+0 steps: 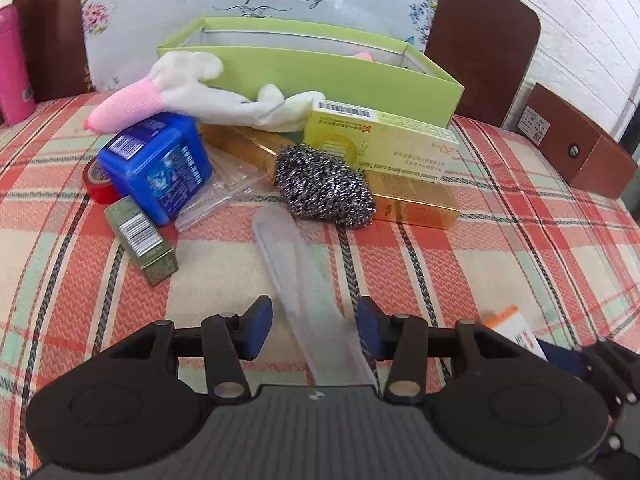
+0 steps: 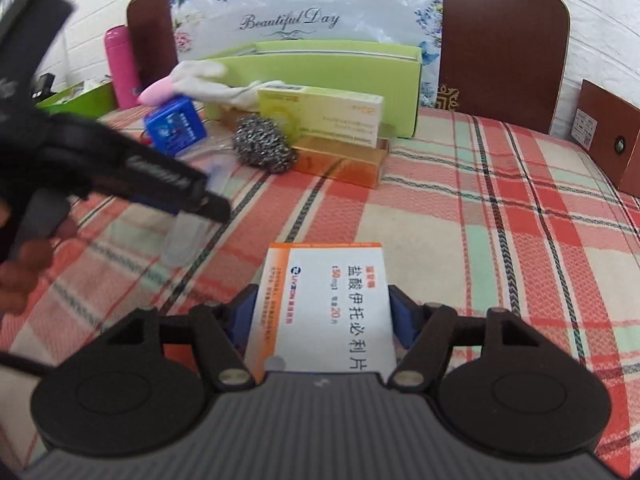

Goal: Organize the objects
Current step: 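Grasp the clear plastic case with the left gripper while the right gripper grasps the orange-white medicine box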

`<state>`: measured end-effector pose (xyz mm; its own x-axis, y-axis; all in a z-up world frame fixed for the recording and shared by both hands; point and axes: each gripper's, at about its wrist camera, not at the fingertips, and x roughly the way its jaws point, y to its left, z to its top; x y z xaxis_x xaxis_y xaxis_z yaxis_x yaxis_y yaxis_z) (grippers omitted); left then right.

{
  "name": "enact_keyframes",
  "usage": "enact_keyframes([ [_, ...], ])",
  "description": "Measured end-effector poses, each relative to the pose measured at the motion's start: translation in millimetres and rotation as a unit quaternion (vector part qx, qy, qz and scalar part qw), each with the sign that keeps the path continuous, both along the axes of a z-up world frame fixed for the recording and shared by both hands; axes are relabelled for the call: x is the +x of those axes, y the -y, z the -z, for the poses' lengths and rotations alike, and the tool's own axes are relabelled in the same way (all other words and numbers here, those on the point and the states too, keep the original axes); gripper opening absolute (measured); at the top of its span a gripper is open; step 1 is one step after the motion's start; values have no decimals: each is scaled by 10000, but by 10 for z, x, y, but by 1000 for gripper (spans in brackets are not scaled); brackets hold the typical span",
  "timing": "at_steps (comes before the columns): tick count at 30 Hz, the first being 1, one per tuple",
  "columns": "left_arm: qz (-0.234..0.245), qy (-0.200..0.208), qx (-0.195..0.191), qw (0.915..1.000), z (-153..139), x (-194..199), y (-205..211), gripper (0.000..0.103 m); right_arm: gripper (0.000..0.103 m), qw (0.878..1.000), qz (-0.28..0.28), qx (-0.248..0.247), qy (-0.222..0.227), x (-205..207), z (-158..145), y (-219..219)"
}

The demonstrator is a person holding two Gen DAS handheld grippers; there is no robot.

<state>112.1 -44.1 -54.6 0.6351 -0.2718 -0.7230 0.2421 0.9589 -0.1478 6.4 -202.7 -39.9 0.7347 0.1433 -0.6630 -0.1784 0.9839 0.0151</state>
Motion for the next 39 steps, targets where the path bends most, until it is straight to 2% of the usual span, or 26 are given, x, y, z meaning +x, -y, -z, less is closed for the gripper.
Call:
enact_keyframes([
  [3, 308, 107, 261, 9991, -2, -43, 77, 40, 77, 9998, 8, 120, -161, -82, -50, 56],
  [6, 684, -12, 112, 9976, -31, -178, -3, 29, 77, 9996, -79, 79, -274, -182, -115, 104],
  [10, 669, -68, 146, 9976, -36, -324, -75, 29, 77, 9991, -146, 79, -386, -238, -128, 129],
  [14, 600, -32, 252, 9979, -26, -284, 9, 31, 68, 9992, -64, 46, -392, -189, -85, 89],
  [17, 649, 40, 410, 9970, -13, -276, 70, 33, 67, 9992, -9, 90, -389, -175, -73, 89],
  [21, 652, 82, 407, 9970, 1, -275, 91, 36, 65, 9994, 45, 75, -339, -131, -59, 67],
  [23, 690, 99, 441, 9966, -5, -285, 94, 28, 65, 9994, 43, 49, -326, -130, -66, 55],
  [25, 698, 45, 339, 9970, -31, -284, 68, 29, 65, 9994, 33, 119, -325, -132, -77, 68],
  [28, 692, 111, 197, 9973, -118, -317, 40, 29, 65, 9991, 37, 294, -288, -128, -139, 100],
  [32, 748, 358, -39, 9965, -339, -353, -1, 29, 65, 9996, -7, 292, -42, -82, -304, 105],
  [39, 750, 1058, -283, 9912, -847, -245, -92, 29, 65, 9974, -132, 436, 566, 229, -709, 119],
])
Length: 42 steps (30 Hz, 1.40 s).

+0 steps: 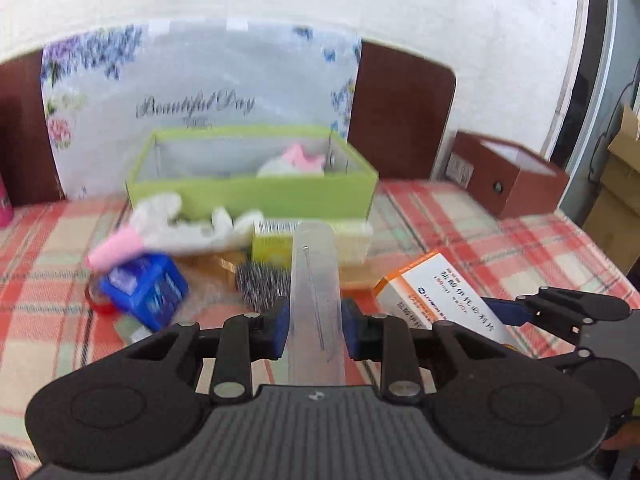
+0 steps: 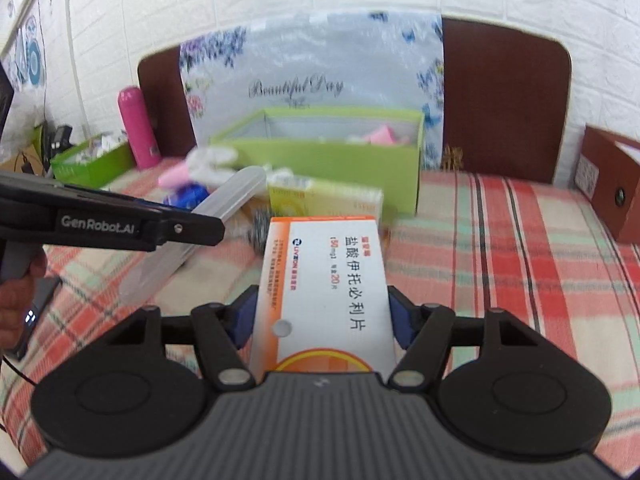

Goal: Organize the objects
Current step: 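Grasp the clear plastic case with the left gripper while the right gripper grasps the orange-white medicine box, then lower the clear case and orange-white box into the lime-green box and release both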

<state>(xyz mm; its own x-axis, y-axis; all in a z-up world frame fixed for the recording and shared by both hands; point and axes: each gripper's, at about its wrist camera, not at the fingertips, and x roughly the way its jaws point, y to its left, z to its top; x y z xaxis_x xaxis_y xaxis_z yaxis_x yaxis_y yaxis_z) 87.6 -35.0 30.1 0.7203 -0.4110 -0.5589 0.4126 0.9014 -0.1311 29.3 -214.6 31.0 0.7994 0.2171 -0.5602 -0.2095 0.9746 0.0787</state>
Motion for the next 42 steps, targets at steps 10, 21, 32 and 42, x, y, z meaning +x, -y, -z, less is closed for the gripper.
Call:
enact_keyframes([
  [10, -430, 620, -290, 9967, -556, 690, -53, 29, 65, 9971, 8, 212, 727, 962, -512, 15],
  [21, -741, 569, -407, 9948, -520, 1780, 58, 29, 65, 9951, 316, 69, 940, 2126, -500, 92],
  [32, -1125, 780, 1, 9906, -48, 2088, 79, 86, 91, 9971, 278, -527, 469, 2646, 159, -5],
  [42, -1346, 574, -416, 9884, -278, 1733, -117, 87, 103, 9956, 239, -560, 710, 2271, -102, 35],
])
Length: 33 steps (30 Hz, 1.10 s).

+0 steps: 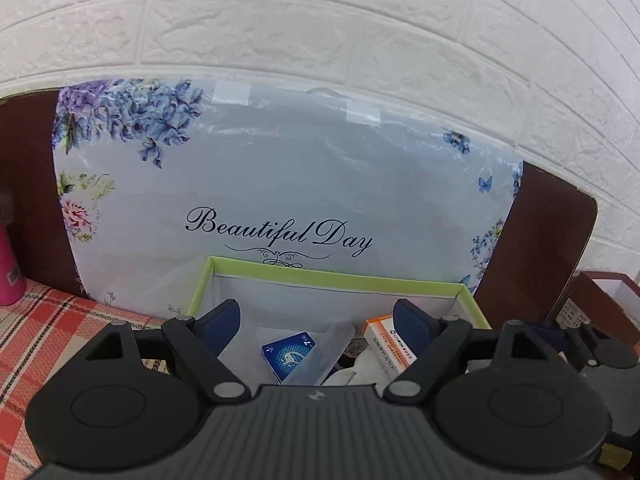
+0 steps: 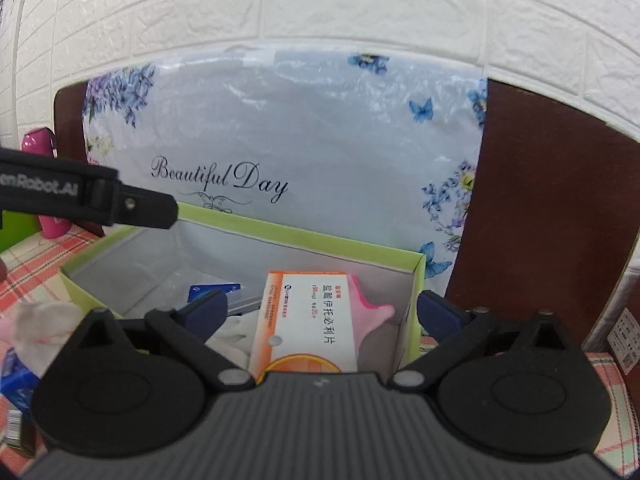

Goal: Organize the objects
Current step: 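Lower the clear case and orange-white box into the lime-green box and release both, then withdraw both grippers from the lime-green box back over the table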

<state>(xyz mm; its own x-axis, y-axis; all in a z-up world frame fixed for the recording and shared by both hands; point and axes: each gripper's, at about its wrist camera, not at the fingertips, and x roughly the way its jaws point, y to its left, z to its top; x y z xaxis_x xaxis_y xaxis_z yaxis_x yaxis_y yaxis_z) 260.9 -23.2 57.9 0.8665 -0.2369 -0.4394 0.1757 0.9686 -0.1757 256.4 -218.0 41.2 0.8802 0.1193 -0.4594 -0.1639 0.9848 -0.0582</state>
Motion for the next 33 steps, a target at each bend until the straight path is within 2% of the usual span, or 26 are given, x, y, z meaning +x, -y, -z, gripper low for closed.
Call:
enact_keyframes([
  [7, -26, 163, -10, 9999, -245, -531, -28, 87, 103, 9998, 16, 115, 143, -474, -297, 26],
  [14, 8, 277, 86, 9996, -305, -1077, 31, 87, 103, 9997, 44, 217, 84, -992, -436, 32],
  [24, 141, 99, 111, 9998, -88, -1636, 52, 87, 103, 9994, 122, 326, 22, -1599, -358, 68],
  [33, 121, -389, 113, 9991, 274, -1886, -57, 87, 103, 9990, 79, 431, -85, -2017, -80, 79],
])
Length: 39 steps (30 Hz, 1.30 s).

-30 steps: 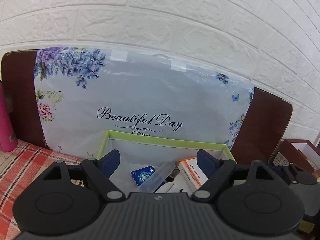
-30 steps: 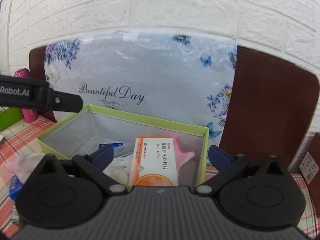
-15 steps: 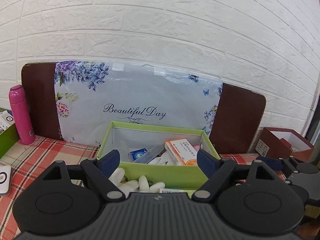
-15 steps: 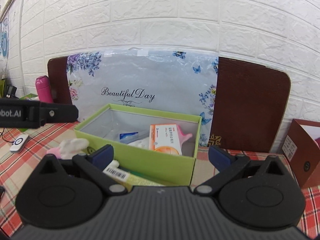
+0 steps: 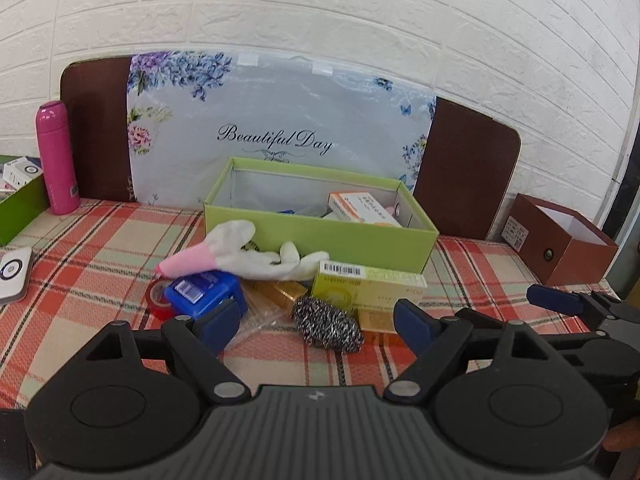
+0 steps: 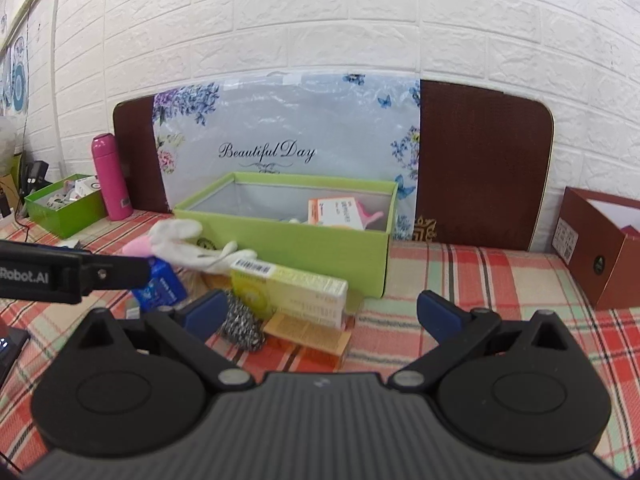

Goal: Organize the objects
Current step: 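Withdraw both grippers from the lime-green box back over the table, then grasp the blue square box with the left gripper while the right gripper grasps the steel wool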

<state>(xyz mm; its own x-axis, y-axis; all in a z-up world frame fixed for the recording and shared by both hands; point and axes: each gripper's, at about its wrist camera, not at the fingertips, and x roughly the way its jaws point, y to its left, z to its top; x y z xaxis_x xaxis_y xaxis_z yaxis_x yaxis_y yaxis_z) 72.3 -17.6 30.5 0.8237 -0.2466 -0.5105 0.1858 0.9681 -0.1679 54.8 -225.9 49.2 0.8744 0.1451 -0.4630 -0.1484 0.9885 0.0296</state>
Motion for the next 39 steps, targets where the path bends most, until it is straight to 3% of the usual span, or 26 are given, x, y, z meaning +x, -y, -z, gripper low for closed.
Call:
enact_keyframes([
  [7, -257, -470, -37, 9986, 288, -35, -182, 87, 103, 9986, -144, 426, -288, -136, 298, -22],
  [13, -509, -546, 9, 9972, 415, 9, -349, 87, 103, 9968, -371, 561, -431, -71, 493, -152],
  [16, -650, -564, 27, 9963, 456, 79, -465, 87, 102, 9968, -520, 467, -385, 8, 548, -246],
  [19, -675, -532, -35, 9963, 475, 148, -579, 87, 94, 9961, -711, 385, -354, 114, 591, -348],
  [24, -407, -290, 128, 9987, 478, 362, -679, 87, 82, 9944, -949, 134, -436, 393, 653, -554],
  [31, -98, -93, 425, 9990, 525, 715, -667, 87, 81, 9941, -1027, -270, -210, 751, 735, -826],
  [32, -79, -67, 472, 9988, 530, 753, -659, 87, 76, 9938, -1014, -389, -258, 795, 771, -861],
  [33, -54, -36, 512, 9987, 537, 799, -651, 87, 51, 9929, -1017, -487, -372, 837, 810, -889],
  [34, -25, -16, 530, 9986, 542, 835, -646, 87, 37, 9916, -1039, -536, -546, 874, 846, -905],
  [39, 69, -95, 583, 9982, 623, 1035, -623, 87, 35, 9926, -1079, 16, -560, 656, 748, -771],
])
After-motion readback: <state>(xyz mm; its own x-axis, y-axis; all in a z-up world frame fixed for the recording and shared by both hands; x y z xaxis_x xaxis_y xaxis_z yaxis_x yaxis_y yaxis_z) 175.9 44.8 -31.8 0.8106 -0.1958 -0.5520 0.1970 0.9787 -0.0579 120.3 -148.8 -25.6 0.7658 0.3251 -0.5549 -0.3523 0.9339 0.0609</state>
